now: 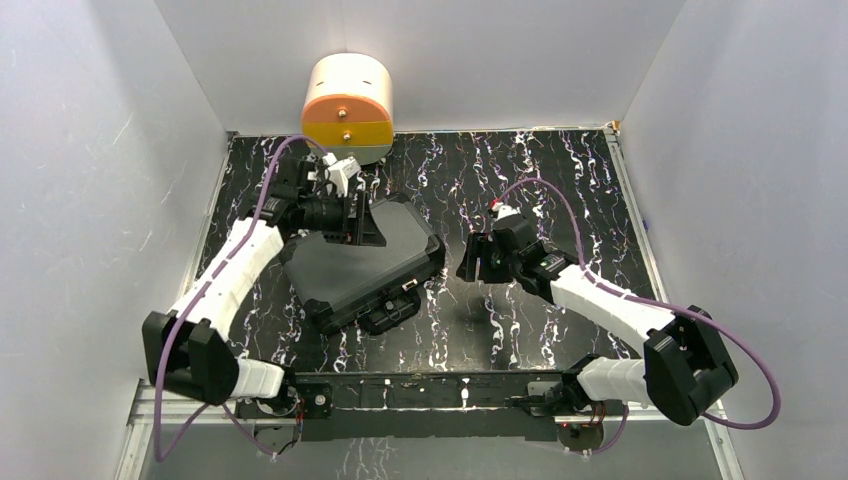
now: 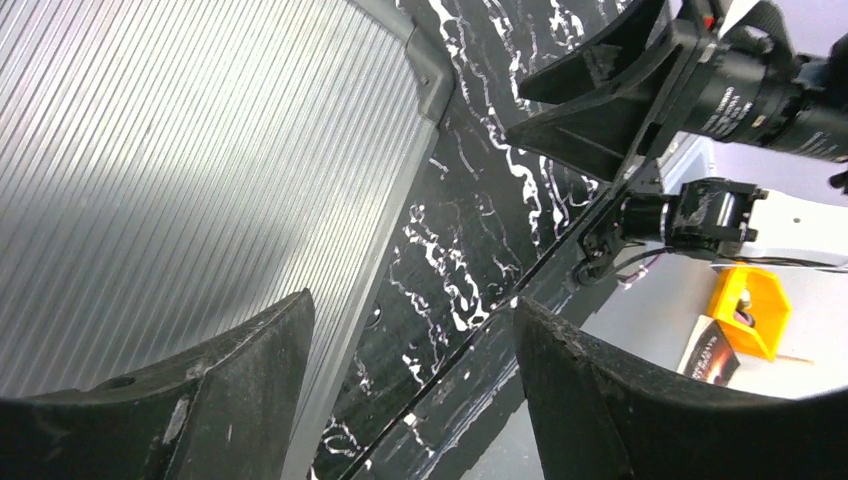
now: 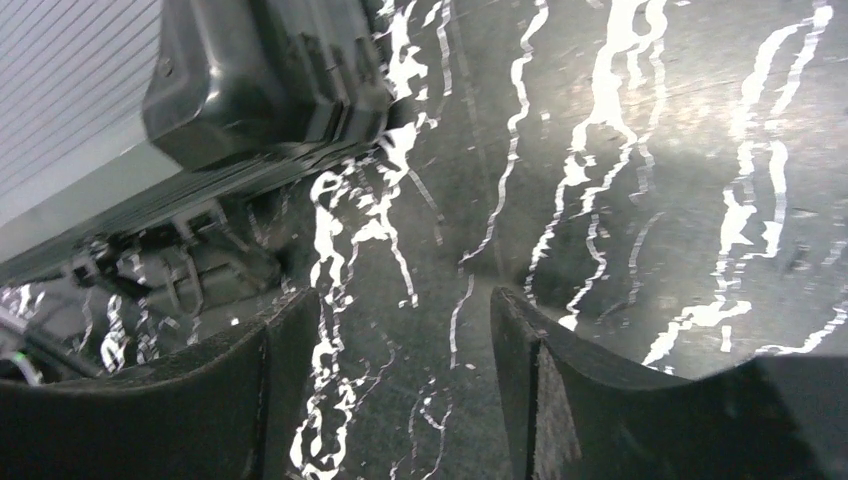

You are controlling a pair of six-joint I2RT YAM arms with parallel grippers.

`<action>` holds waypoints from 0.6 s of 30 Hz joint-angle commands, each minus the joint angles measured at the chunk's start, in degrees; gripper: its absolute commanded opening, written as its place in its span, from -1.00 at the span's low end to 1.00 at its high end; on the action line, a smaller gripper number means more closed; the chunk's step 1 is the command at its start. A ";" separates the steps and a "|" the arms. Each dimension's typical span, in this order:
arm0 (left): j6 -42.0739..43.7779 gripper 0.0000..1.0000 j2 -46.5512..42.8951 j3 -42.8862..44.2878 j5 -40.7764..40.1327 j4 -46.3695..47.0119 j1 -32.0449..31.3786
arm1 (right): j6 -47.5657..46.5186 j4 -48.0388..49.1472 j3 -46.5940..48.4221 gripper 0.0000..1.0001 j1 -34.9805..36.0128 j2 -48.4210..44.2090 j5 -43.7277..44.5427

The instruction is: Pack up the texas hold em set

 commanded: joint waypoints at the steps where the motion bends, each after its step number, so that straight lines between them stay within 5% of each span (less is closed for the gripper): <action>1: -3.21 0.38 -7.67 -5.44 -6.66 2.75 -0.48 | -1.43 3.77 1.44 0.36 -0.11 0.40 -10.78; 7: -8.37 0.04 -13.09 -15.33 -20.76 6.68 -0.65 | 3.23 8.61 0.43 0.31 4.75 3.41 -13.36; 18: -14.27 -0.19 -11.53 -22.62 -28.95 2.05 -1.13 | 20.39 33.35 -6.36 0.74 15.38 10.79 -16.74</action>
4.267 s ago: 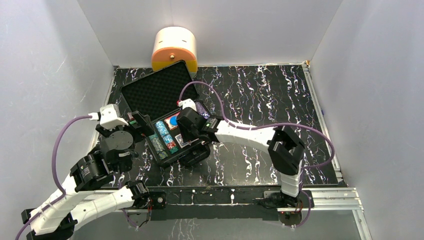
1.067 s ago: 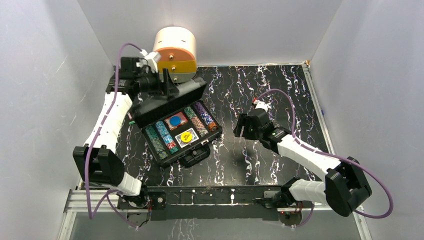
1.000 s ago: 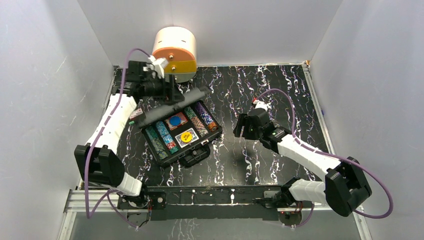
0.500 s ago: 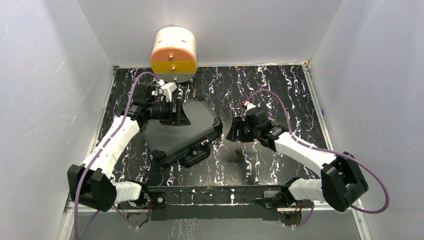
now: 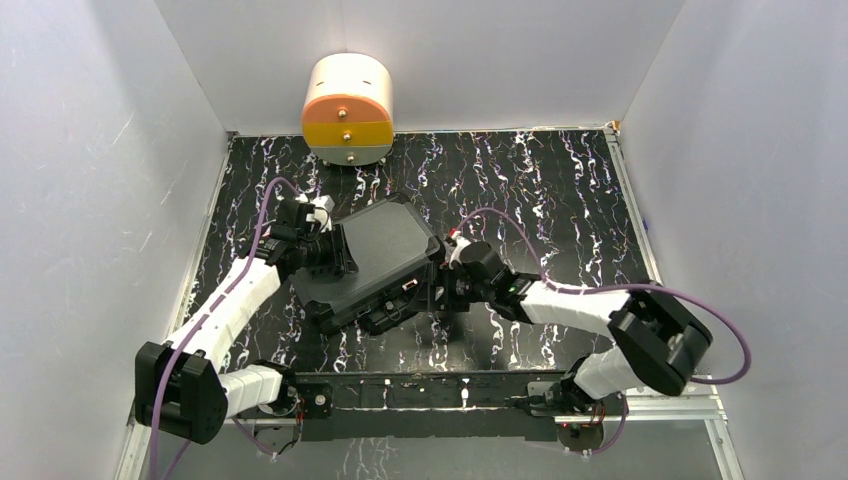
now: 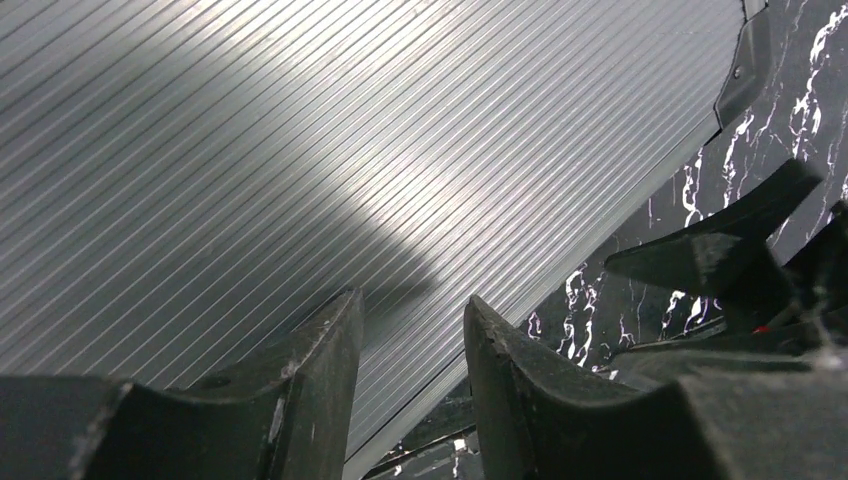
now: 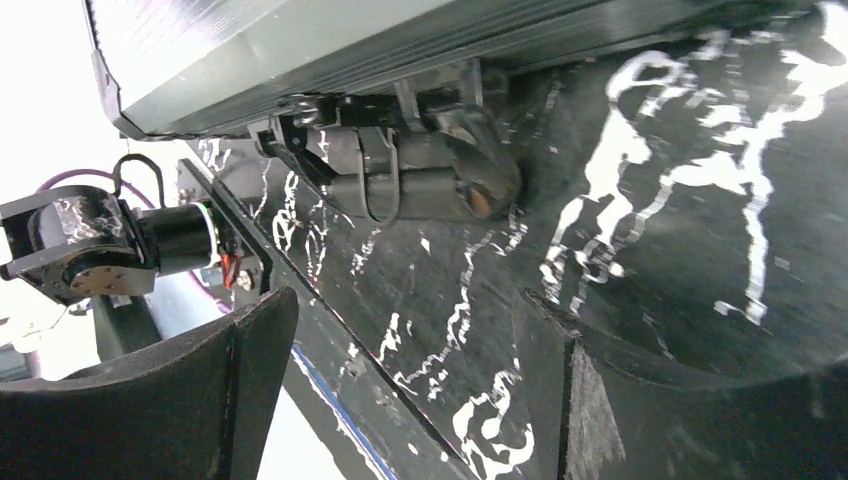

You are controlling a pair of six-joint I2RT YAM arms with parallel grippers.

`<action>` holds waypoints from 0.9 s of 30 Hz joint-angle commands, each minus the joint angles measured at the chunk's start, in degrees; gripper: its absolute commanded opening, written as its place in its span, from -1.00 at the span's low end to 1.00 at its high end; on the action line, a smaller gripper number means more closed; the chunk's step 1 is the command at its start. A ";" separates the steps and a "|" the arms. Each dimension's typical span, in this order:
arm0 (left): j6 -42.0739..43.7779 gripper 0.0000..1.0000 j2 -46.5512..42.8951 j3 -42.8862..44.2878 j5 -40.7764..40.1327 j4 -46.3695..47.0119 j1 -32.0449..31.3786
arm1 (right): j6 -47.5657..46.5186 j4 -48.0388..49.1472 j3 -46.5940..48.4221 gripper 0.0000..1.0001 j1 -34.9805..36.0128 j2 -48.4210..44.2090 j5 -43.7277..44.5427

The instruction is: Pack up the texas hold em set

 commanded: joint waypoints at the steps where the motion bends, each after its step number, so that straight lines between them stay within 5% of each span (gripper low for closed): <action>1: -2.74 -0.21 1.13 -1.89 -5.66 -4.35 -0.81 | 7.98 14.67 0.18 0.74 3.79 4.88 -0.87; 8: -4.83 -0.37 4.50 -1.88 -12.03 -7.02 -2.97 | 11.38 25.59 0.16 0.77 6.99 10.78 0.18; 27: -4.15 -0.28 4.70 -1.92 -11.76 -6.36 -3.17 | 12.80 28.17 6.02 0.69 8.55 19.43 -3.23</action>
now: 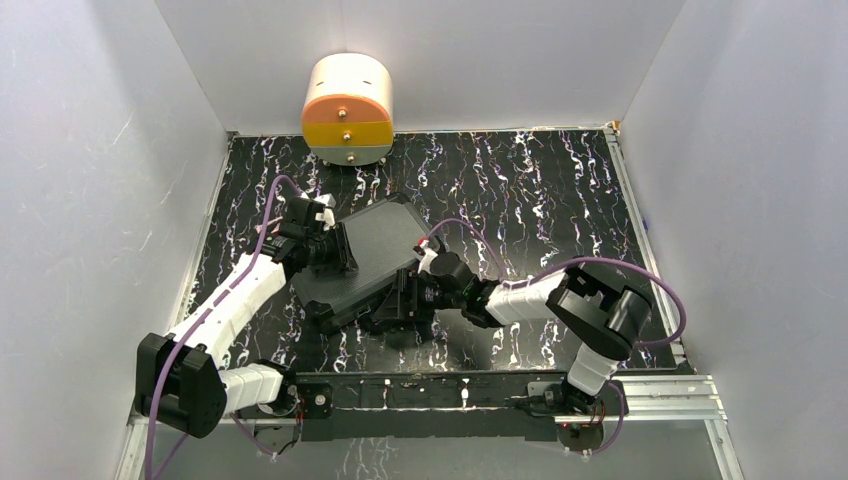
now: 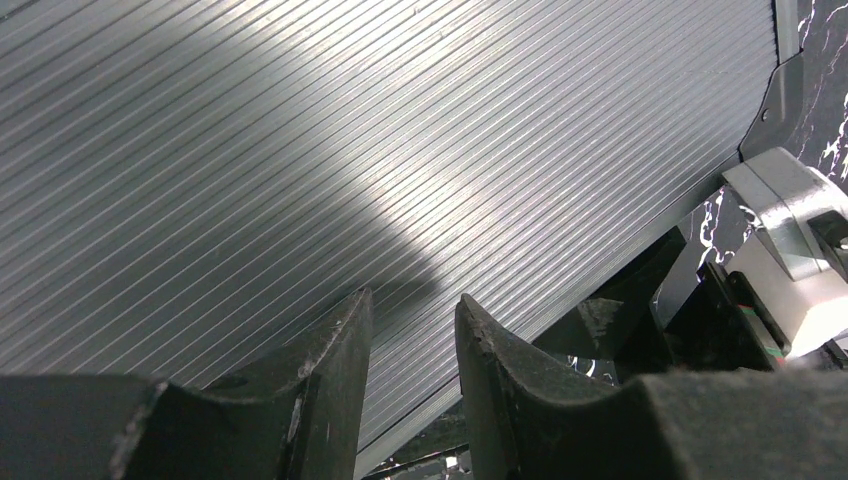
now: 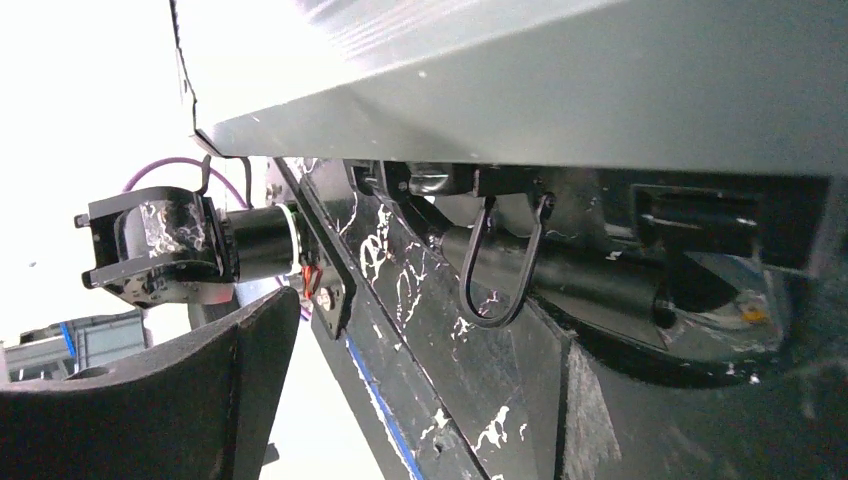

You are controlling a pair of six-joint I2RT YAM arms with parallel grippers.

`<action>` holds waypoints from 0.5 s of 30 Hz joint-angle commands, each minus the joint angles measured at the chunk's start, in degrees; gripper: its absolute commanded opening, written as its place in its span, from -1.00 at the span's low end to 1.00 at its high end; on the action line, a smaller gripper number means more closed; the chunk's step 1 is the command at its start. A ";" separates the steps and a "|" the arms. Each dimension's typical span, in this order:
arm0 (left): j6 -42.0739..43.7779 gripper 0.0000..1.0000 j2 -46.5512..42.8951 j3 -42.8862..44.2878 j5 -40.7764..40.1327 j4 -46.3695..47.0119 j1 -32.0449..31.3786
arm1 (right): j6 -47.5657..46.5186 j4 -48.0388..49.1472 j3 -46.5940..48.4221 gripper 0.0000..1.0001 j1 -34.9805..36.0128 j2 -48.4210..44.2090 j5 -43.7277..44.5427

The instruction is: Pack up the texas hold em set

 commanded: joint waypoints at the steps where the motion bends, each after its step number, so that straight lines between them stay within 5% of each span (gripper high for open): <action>1: 1.01 -0.28 2.68 -3.26 -3.57 -5.94 -0.16 | 0.62 5.67 2.58 0.69 0.45 1.20 -0.59; 15: 1.44 -0.25 2.90 -3.31 -2.58 -5.25 -0.17 | -2.21 6.84 6.25 0.63 0.64 1.80 4.65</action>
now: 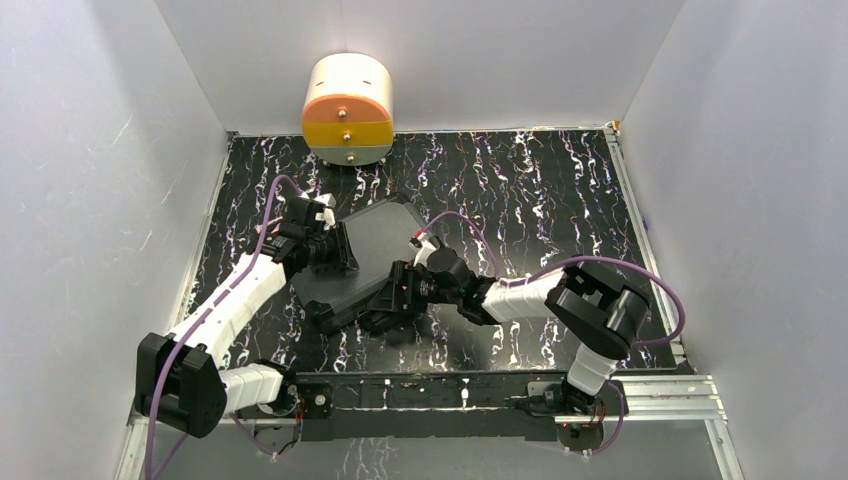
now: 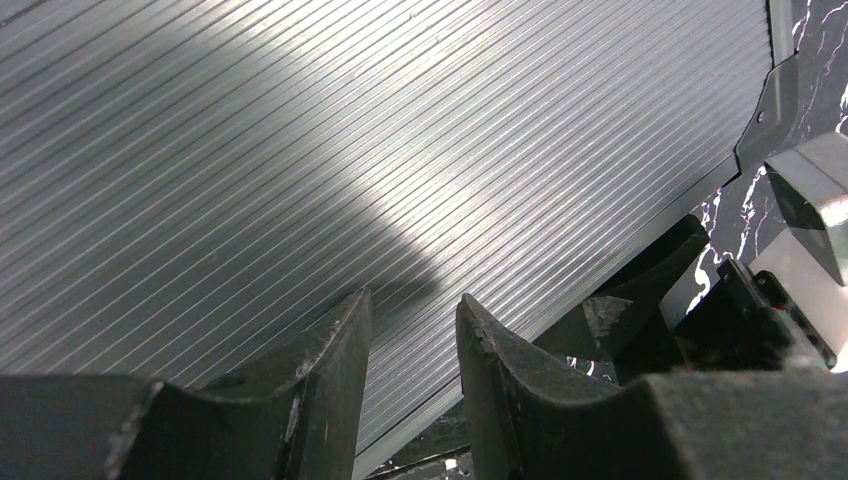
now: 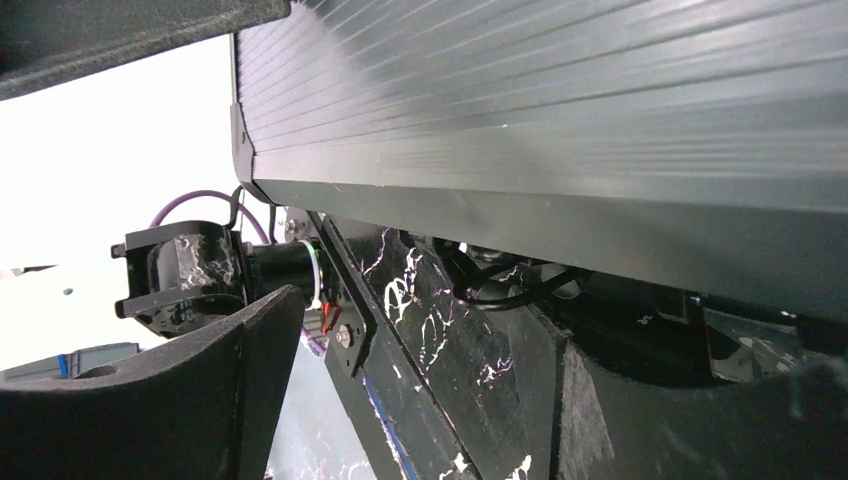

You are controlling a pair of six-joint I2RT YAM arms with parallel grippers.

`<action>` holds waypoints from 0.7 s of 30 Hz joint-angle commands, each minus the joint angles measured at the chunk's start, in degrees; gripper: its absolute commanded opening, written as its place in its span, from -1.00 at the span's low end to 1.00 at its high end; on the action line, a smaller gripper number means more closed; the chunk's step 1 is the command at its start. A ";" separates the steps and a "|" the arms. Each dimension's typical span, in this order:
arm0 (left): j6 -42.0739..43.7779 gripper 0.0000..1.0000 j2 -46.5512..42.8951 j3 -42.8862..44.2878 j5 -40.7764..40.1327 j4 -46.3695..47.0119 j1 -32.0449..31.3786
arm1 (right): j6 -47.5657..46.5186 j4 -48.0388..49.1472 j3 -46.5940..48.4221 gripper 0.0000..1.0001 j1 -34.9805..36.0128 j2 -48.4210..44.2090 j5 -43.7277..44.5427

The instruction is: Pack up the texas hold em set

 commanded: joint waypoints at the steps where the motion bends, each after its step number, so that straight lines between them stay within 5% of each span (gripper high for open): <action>1: 1.40 -0.25 2.78 -3.20 -2.58 -5.66 -0.21 | -2.74 3.73 4.01 0.62 0.26 1.12 3.17; 17: 1.56 -0.20 2.33 -2.92 -1.89 -5.64 -0.19 | -5.05 3.29 4.82 0.57 0.27 -2.79 10.35; 21: 1.58 -0.19 2.64 -2.87 -1.78 -5.61 -0.24 | -5.40 3.17 3.42 0.41 0.27 -4.67 13.23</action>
